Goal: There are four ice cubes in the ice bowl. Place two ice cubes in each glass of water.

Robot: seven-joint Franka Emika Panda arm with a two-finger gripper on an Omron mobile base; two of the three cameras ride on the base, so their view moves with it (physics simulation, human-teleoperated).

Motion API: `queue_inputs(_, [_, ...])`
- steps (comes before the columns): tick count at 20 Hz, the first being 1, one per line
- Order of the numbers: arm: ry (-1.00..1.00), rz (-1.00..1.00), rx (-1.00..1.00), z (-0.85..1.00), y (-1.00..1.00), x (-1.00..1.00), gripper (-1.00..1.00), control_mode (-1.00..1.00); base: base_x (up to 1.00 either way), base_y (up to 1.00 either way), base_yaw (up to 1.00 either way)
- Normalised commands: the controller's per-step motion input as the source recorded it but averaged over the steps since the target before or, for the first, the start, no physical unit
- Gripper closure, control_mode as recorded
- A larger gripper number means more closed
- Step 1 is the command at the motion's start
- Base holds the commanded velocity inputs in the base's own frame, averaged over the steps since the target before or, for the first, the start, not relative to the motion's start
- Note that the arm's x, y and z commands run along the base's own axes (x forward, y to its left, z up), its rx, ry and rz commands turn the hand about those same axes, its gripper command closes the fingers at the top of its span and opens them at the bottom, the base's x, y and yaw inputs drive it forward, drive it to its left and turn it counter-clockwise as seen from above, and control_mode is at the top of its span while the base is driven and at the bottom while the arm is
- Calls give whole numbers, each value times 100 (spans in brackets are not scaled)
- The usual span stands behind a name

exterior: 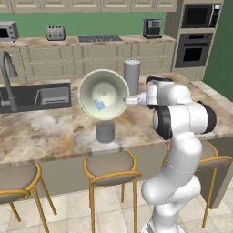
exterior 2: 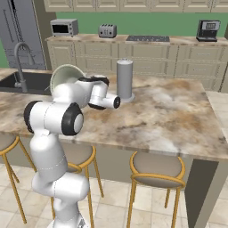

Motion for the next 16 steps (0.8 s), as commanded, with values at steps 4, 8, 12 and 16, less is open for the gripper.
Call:
queue_inputs(4, [-16,-3,0,0,-15,-11,100,-100,0,0,0])
queue_inputs(8, [-15,-1,0,0,0,-3,100,-100,0,0,0])
queue_inputs(12, [-14,0,0,0,0,-1,100,-100,0,0,0])
queue_inputs(16, [-4,0,0,-1,0,1,100,-100,0,0,0])
